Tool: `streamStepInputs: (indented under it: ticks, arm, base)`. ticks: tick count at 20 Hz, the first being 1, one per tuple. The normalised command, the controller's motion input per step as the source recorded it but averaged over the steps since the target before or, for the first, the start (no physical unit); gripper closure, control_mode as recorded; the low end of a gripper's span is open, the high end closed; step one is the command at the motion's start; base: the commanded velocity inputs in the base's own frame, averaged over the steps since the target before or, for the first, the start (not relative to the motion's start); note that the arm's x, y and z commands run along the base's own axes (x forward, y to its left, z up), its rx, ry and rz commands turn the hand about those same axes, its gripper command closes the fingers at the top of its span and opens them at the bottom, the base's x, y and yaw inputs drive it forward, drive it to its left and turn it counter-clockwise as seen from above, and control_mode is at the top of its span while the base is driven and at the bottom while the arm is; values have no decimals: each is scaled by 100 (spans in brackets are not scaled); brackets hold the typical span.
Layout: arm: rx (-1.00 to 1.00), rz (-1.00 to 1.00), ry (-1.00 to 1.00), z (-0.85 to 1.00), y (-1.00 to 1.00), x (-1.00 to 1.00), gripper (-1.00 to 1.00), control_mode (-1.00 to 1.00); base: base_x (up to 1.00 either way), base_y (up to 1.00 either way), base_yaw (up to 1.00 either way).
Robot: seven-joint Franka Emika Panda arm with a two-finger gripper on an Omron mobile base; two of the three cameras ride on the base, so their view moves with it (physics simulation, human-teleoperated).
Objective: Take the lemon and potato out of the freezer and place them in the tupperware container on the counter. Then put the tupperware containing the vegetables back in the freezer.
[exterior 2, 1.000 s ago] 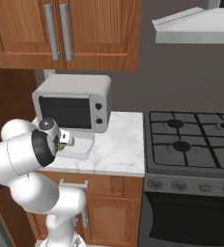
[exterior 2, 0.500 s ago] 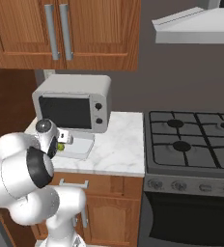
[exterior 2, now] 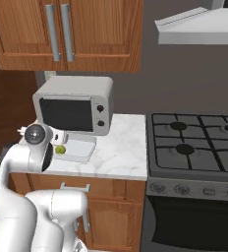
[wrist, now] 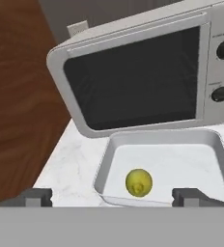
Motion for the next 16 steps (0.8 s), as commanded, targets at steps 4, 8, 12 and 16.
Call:
streamStepInputs:
  ticks: [4, 8, 12, 16]
  arm:
    - [14, 0, -1, 100, -17, -69, -100, -100]
    - [5, -5, 2, 100, -29, -79, -100, -100]
    - [0, -9, 15, 100, -34, -82, -100, -100]
    - [-4, -9, 21, 96, -31, -81, -100, -100]
  base:
    - [0, 0, 0]
    - [0, 0, 0]
    - [0, 0, 0]
    - [0, 0, 0]
